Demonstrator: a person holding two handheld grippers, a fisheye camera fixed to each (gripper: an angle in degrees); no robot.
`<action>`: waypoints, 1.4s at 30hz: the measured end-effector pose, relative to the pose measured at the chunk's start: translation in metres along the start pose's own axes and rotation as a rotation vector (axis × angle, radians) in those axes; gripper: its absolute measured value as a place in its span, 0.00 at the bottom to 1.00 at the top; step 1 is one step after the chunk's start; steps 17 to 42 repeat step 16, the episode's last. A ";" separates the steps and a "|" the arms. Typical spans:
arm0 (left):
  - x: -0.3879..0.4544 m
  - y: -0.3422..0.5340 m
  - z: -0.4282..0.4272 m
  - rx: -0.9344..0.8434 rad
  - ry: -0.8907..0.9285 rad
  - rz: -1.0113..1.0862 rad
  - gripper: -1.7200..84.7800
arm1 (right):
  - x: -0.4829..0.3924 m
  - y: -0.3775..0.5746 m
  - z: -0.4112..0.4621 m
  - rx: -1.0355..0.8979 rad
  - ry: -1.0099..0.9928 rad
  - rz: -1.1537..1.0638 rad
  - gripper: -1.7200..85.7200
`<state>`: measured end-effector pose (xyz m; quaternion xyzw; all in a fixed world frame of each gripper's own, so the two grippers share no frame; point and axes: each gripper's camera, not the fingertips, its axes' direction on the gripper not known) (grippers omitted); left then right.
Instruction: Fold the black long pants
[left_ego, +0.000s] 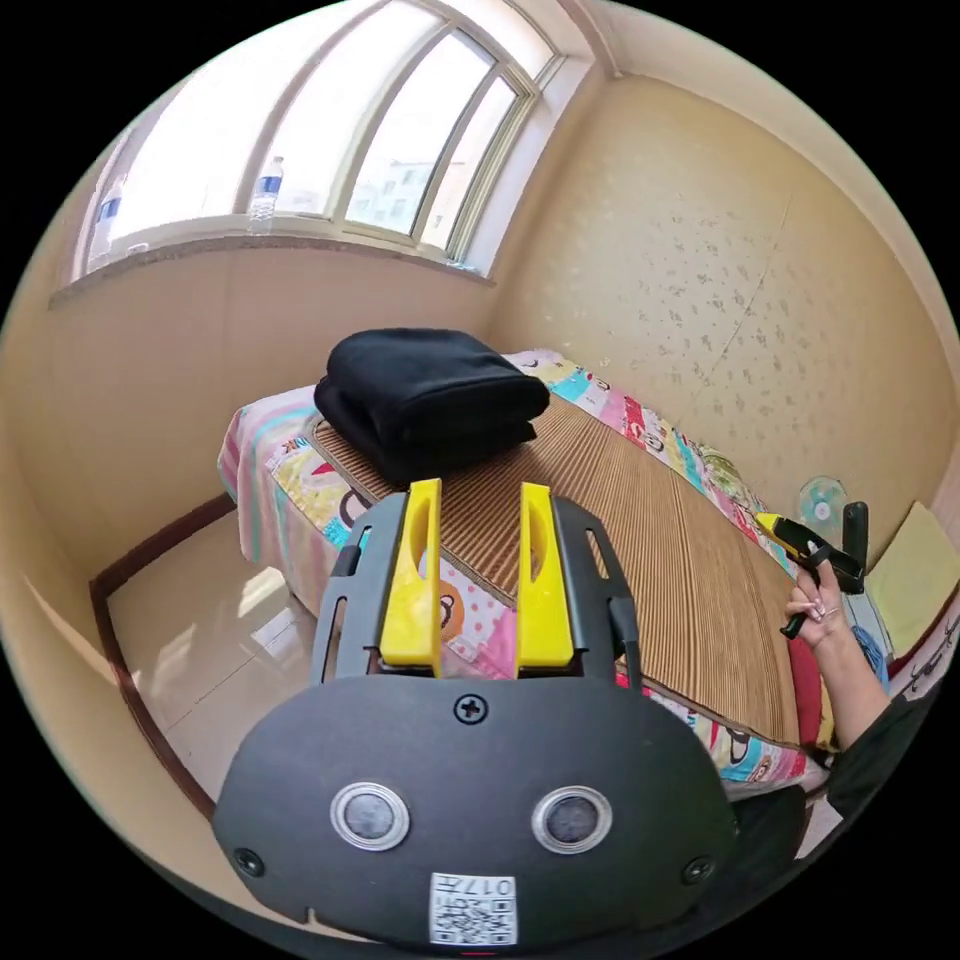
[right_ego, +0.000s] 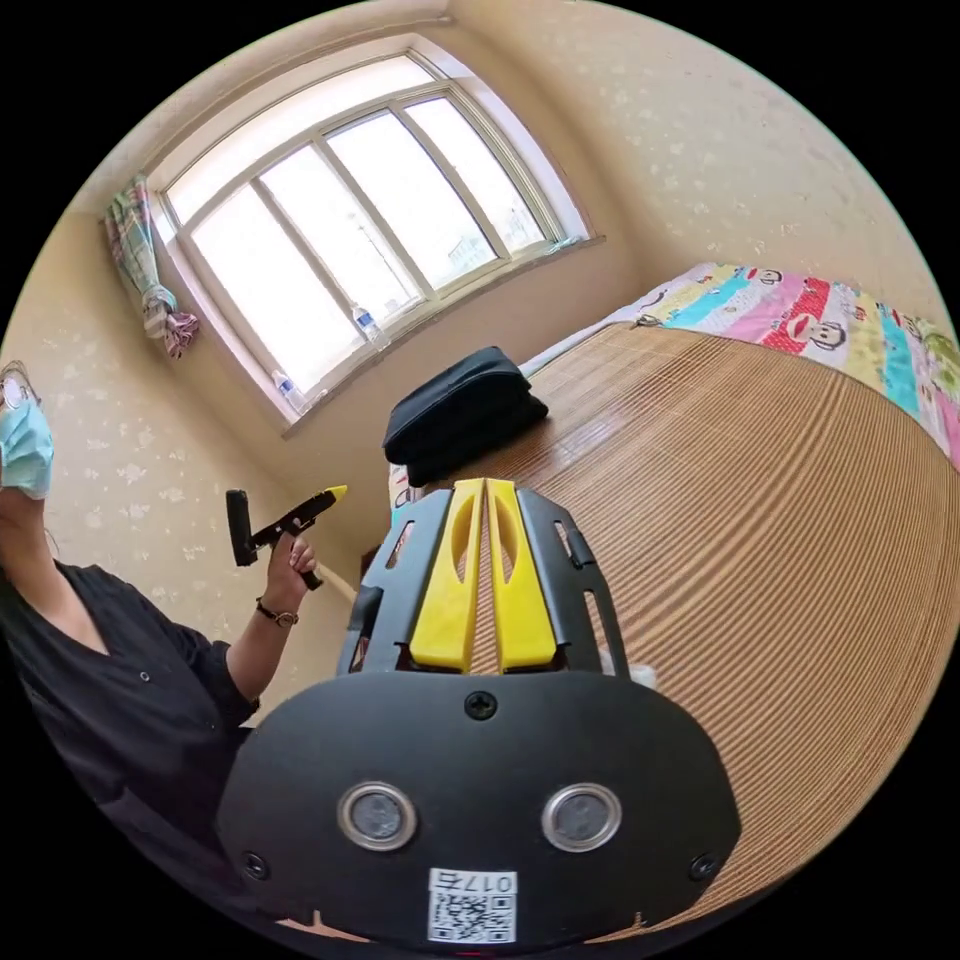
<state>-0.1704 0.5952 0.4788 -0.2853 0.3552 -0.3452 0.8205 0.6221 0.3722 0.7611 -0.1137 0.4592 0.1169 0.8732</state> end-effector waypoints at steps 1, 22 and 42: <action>0.019 0.010 -0.004 -0.010 0.065 0.029 0.14 | -0.001 0.014 -0.022 0.023 -0.006 0.018 0.04; 0.241 0.130 -0.001 -0.280 0.928 0.270 0.05 | -0.114 0.269 -0.431 0.584 0.643 0.284 0.03; 0.241 0.130 -0.001 -0.280 0.928 0.270 0.05 | -0.114 0.269 -0.431 0.584 0.643 0.284 0.03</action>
